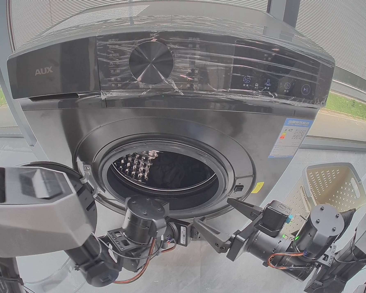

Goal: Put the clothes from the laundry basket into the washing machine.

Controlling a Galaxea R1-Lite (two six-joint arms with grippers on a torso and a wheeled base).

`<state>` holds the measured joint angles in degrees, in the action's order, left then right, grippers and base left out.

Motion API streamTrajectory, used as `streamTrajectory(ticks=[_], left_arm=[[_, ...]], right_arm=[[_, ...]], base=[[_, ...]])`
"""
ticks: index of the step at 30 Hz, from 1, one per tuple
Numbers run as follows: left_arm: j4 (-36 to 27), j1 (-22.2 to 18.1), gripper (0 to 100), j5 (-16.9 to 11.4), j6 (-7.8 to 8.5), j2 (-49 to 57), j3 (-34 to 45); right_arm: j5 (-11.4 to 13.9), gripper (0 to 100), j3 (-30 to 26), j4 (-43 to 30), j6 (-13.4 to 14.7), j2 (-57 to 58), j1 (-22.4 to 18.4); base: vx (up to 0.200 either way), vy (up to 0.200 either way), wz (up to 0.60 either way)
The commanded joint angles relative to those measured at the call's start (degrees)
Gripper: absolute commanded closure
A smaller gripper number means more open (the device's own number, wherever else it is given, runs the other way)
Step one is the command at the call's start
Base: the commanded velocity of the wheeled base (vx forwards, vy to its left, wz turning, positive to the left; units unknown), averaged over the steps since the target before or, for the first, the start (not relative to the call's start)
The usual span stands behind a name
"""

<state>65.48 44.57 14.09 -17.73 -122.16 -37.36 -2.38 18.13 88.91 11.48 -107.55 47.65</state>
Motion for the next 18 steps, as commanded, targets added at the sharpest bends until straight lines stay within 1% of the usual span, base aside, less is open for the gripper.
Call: streamTrajectory(ticks=[1,4,5,6,8,12,14,18], left_arm=[[1.5,2.7,0,0.1,-1.96,15.5,8.8],[1.7,2.6,0,0.1,-1.96,20.6,12.1],[1.7,2.7,0,0.1,-2.05,22.8,14.4],[1.6,2.7,0,0.1,-2.05,23.0,14.7],[1.8,2.6,0,0.4,-1.87,25.6,17.9],[4.5,1.8,0,2.5,-1.79,28.4,22.0],[6.6,1.3,0,3.0,-1.17,29.3,23.7],[11.3,-0.8,0,4.4,1.55,31.0,29.4]], right_arm=[[0.0,0,-1.5,0.0,0.0,1.0,-0.5],[0.0,0,-1.9,0.0,-0.1,1.2,-1.6],[0.1,0,-2.0,0.0,0.0,1.5,-1.9],[0.1,0,-2.1,0.0,-0.1,1.5,-1.9],[0.1,0,-2.7,0.0,-0.1,1.5,-2.5],[0.0,0,-4.1,0.0,-0.1,3.0,-4.6],[0.0,0,-5.1,0.0,-0.1,4.0,-5.5],[0.3,0,-9.0,-0.1,-0.2,5.9,-9.2]], base=[[0.000,0.000,0.00],[0.000,0.000,0.00],[0.000,0.000,0.00],[0.000,0.000,0.00],[0.000,0.000,0.00],[0.000,0.000,0.00],[0.000,0.000,0.00],[0.000,0.000,0.00]])
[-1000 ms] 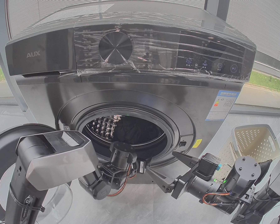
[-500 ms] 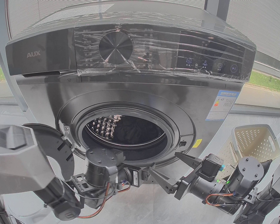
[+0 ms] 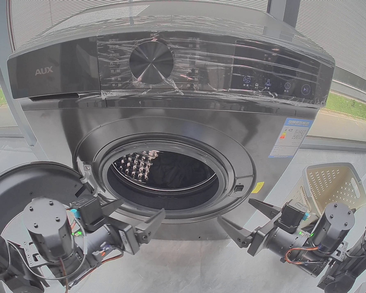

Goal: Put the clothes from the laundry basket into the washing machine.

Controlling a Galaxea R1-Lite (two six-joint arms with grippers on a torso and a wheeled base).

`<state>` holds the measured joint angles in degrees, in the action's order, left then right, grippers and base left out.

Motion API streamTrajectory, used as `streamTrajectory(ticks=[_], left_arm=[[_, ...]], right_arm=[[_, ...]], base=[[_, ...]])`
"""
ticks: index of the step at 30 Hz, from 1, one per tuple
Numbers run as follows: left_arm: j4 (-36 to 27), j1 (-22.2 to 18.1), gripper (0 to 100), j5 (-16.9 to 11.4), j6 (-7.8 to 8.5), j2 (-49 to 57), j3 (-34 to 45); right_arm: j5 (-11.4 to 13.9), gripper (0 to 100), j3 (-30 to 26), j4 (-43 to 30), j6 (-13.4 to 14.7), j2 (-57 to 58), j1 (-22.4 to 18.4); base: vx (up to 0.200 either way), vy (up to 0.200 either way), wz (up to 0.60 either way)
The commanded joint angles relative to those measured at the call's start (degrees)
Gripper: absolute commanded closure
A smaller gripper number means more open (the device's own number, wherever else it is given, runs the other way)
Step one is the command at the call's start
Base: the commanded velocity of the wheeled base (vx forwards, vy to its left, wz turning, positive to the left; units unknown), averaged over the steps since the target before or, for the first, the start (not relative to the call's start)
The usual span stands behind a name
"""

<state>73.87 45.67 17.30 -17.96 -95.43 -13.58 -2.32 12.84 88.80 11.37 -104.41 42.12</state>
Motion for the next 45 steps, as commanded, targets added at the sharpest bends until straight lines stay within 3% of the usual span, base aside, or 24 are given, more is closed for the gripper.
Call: streamTrajectory(ticks=[1,6,9,12,16,19,22,26,28,30,32,36,39,42,45], left_arm=[[3.4,-2.1,0,1.4,2.31,4.5,6.9],[6.5,-4.6,0,2.5,3.37,4.5,11.6],[8.2,-6.3,0,2.6,3.63,4.6,12.9],[8.8,-7.3,0,3.1,5.30,4.7,13.6],[9.0,-8.5,0,4.4,8.99,6.4,13.6],[8.5,-8.5,0,4.2,10.57,9.6,13.6],[6.9,-8.5,0,4.2,11.63,14.7,13.6],[2.2,-8.5,0,4.3,11.98,20.6,13.6],[-8.7,-8.7,0,4.6,11.28,29.7,13.6],[-10.9,-8.8,0,4.6,11.19,31.4,13.6],[-24.1,-10.7,0,4.3,10.84,41.9,13.6],[-38.1,-11.5,0,3.8,10.66,58.2,13.6],[-49.5,-17.1,0,4.0,9.87,68.0,13.6],[-55.3,-22.0,0,3.5,9.96,78.1,13.6],[-56.6,-25.5,0,2.0,9.96,80.2,13.6]], right_arm=[[0.3,0,-4.2,0.1,-0.2,3.4,-4.5],[-0.2,0,-9.1,-0.1,-0.6,9.8,-6.3],[-0.3,0,-12.1,-0.3,-2.5,13.6,-8.7],[-0.6,0,-12.8,-2.6,-3.5,17.3,-10.7],[-2.9,0,-12.8,-14.5,-3.7,28.8,-10.0],[-4.5,0,-12.8,-27.7,-4.0,37.3,-10.2],[-6.9,0,-12.8,-39.6,-4.0,47.8,-10.4],[-7.2,0,-12.8,-46.6,-3.7,55.3,-12.5],[-7.1,0,-12.8,-51.4,-3.8,62.0,-17.0],[-7.1,0,-12.8,-52.1,-3.8,63.3,-17.7],[-6.9,0,-12.8,-57.3,-4.0,69.5,-22.3],[-6.6,0,-12.8,-63.8,-4.2,79.3,-27.9],[-5.9,0,-12.8,-71.7,-4.3,88.3,-30.6],[-6.0,0,-12.8,-84.2,-4.7,99.8,-31.7],[-6.2,0,-12.8,-83.7,-4.2,98.5,-31.9]], base=[[-0.200,0.000,0.00],[-0.200,0.000,0.00],[-0.200,0.000,0.00],[-0.200,0.000,0.00],[-0.200,0.000,0.00],[-0.200,0.000,0.00],[-0.200,0.000,0.00],[-0.200,0.000,0.00],[-0.100,0.000,0.00],[0.000,0.000,0.00],[0.000,0.000,0.00],[0.000,0.000,0.00],[0.000,0.000,0.00],[0.000,0.000,0.00],[0.000,0.000,0.00]])
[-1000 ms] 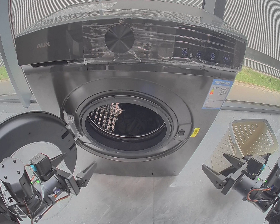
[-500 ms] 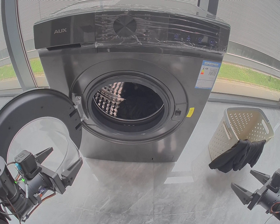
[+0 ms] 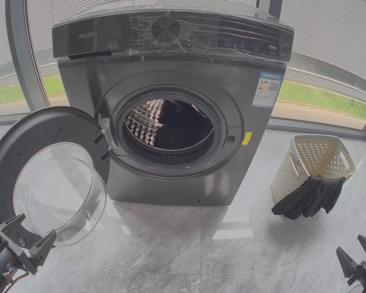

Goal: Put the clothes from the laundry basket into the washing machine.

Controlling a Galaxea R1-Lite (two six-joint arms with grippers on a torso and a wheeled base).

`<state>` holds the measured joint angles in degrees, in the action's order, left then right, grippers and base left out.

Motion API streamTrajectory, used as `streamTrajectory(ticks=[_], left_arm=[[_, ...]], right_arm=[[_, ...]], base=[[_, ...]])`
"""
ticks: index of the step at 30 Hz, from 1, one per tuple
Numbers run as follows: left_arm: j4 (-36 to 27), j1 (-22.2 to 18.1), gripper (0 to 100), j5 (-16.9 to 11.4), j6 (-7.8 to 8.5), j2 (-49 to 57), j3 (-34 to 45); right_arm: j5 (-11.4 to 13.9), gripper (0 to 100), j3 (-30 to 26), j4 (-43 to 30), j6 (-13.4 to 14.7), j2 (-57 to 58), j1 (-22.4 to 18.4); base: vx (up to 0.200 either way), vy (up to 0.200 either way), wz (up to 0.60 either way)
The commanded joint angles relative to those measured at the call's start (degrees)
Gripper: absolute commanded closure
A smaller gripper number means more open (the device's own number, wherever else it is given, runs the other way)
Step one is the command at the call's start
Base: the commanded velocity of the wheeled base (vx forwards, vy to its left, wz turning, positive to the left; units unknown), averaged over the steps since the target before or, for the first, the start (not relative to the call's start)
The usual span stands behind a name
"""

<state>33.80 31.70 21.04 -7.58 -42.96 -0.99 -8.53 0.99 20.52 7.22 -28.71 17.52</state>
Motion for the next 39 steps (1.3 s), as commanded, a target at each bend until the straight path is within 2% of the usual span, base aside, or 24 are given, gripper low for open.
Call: streamTrajectory(ticks=[1,3,6,7,8,9,11,12,13,15,17,18,20,21,22,23,24,25,27,29,31,33,34,39], left_arm=[[-17.6,-14.4,0,-2.8,-0.33,28.8,1.0],[-18.4,-18.2,0,-3.5,0.11,29.8,1.0],[-21.4,-21.9,0,-3.6,3.28,30.6,1.0],[-25.3,-23.3,0,-3.9,4.68,32.6,1.0],[-26.1,-23.5,0,-4.1,4.95,33.4,1.0],[-30.6,-24.7,0,-6.5,5.47,38.1,0.9],[-30.8,-24.8,0,-8.6,5.56,37.7,0.8],[-30.8,-24.8,0,-8.6,5.56,37.7,0.8],[-30.0,-24.8,0,-8.0,5.91,37.5,1.0],[-29.8,-24.8,0,-6.6,6.00,37.5,1.0],[-29.8,-25.5,0,-5.7,6.35,37.5,1.0],[-29.8,-28.0,0,-6.0,6.88,37.7,1.0],[-29.8,-34.1,0,-8.6,8.64,40.1,1.0],[-29.7,-32.9,0,-10.4,9.96,40.8,1.0],[-29.8,-32.5,0,-11.1,9.96,40.7,1.0],[-30.0,-31.8,0,-12.6,9.69,41.7,1.0],[-30.0,-31.8,0,-12.6,9.69,41.7,1.0],[-30.8,-31.5,0,-13.0,9.69,43.0,0.6],[-32.3,-31.5,0,-12.5,9.60,43.0,0.3],[-32.7,-31.5,0,-13.1,9.52,43.0,0.2],[-32.5,-31.6,0,-13.5,8.73,43.0,0.3],[-32.9,-31.6,0,-15.5,5.56,43.0,0.3],[-33.2,-31.3,0,-19.6,4.07,43.0,0.5],[-33.6,-31.7,0,-19.8,6.97,43.0,1.0]], right_arm=[[-0.5,0,-1.0,-14.5,-0.5,22.6,-8.1],[-0.7,0,-1.0,-14.7,-2.1,22.5,-12.2],[2.5,0,-0.9,-17.8,-4.6,25.5,-17.7],[7.7,0,-0.5,-18.6,-4.1,28.4,-18.6],[8.4,0,-0.5,-18.6,-4.0,28.6,-18.5],[10.6,0,-0.7,-17.7,-3.2,28.3,-17.8],[6.5,0,-0.8,-17.5,-2.7,28.2,-17.6],[6.5,0,-0.8,-17.5,-2.7,28.2,-17.6],[3.8,0,-0.8,-17.5,-2.9,28.1,-17.5],[2.8,0,-0.5,-18.5,-3.0,28.1,-17.5],[3.6,0,-0.5,-18.8,-3.3,28.1,-17.7],[5.3,0,-0.5,-18.7,-4.4,28.1,-17.7],[9.1,0,-0.7,-17.9,-8.8,28.1,-17.7],[8.7,0,-0.8,-17.4,-11.3,28.1,-17.7],[8.1,0,-0.9,-17.1,-11.7,28.1,-17.7],[5.1,0,-0.7,-17.5,-12.1,28.1,-17.4],[5.1,0,-0.7,-17.5,-12.1,28.1,-17.4],[2.0,0,-0.5,-18.3,-9.9,28.1,-17.4],[0.5,0,-0.2,-19.7,-5.2,28.0,-17.5],[2.9,0,-0.2,-20.2,-5.2,27.9,-17.7],[9.1,0,-0.4,-21.9,-7.4,27.5,-17.5],[8.7,0,-0.1,-22.9,-7.3,25.9,-18.0],[8.2,0,0.1,-23.1,-6.9,25.7,-17.8],[8.2,0,-0.2,-22.8,-7.1,28.2,-17.7]], base=[[0.000,0.000,0.00],[0.000,0.000,0.00],[0.000,0.000,0.00],[0.000,0.000,0.00],[0.000,0.000,0.00],[0.000,0.000,0.00],[0.000,0.000,0.00],[0.000,0.000,0.00],[0.000,0.000,0.00],[0.000,0.000,0.00],[0.000,0.000,0.00],[0.000,0.000,0.00],[0.000,0.000,0.00],[0.000,0.000,0.00],[0.000,0.000,0.00],[0.000,0.000,0.00],[0.000,0.000,0.00],[0.000,0.000,0.00],[0.000,0.000,0.00],[0.000,0.000,0.00],[0.000,0.000,0.00],[0.000,0.000,0.00],[0.000,0.000,0.00],[0.000,0.000,0.00]])
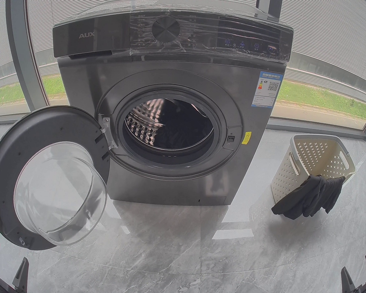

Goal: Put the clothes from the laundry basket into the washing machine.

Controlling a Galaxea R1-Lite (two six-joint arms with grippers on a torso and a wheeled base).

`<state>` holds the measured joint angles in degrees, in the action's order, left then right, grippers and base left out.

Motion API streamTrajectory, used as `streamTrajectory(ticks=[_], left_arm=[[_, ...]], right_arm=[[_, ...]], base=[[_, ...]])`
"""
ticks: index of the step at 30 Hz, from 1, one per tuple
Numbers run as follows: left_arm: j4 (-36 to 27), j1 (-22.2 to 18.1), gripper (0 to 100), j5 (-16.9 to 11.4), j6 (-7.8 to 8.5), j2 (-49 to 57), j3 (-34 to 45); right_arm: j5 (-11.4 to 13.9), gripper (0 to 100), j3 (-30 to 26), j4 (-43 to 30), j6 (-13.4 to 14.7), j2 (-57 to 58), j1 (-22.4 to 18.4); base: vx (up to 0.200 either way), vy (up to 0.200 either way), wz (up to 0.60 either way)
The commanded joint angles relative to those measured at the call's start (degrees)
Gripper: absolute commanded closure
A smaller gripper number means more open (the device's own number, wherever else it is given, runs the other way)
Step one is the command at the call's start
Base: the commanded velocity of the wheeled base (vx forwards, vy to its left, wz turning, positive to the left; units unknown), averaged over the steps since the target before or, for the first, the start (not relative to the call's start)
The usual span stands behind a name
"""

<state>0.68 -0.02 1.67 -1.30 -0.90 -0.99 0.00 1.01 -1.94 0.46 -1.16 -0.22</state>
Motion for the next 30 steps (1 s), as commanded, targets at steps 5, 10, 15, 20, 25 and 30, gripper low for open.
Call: streamTrajectory(ticks=[5,10,15,20,25,30], left_arm=[[-0.5,0.1,0,-0.3,-0.01,0.9,1.0],[-0.5,0.1,0,-0.3,-0.72,0.9,0.9],[-0.6,0.0,0,-0.5,0.78,0.9,1.0],[-0.6,0.0,0,-0.6,0.95,0.9,1.0],[-0.5,0.0,0,-0.7,0.78,0.9,1.0],[-0.5,-0.1,0,-0.8,0.86,0.9,1.0]], right_arm=[[-1.1,0,-1.0,2.1,0.9,0.7,0.0],[-1.0,0,-1.0,2.2,0.2,0.7,0.0],[-1.0,0,-1.0,2.2,0.1,0.6,0.0],[-0.9,0,-1.0,2.2,0.1,0.7,0.0],[-0.9,0,-1.0,2.2,0.0,0.6,0.0],[-0.9,0,-1.0,2.2,0.0,0.6,0.0]], base=[[0.000,0.000,0.00],[0.000,0.000,0.00],[0.000,0.000,0.00],[0.000,0.000,0.00],[0.000,-0.040,0.00],[0.000,-0.200,0.00]])
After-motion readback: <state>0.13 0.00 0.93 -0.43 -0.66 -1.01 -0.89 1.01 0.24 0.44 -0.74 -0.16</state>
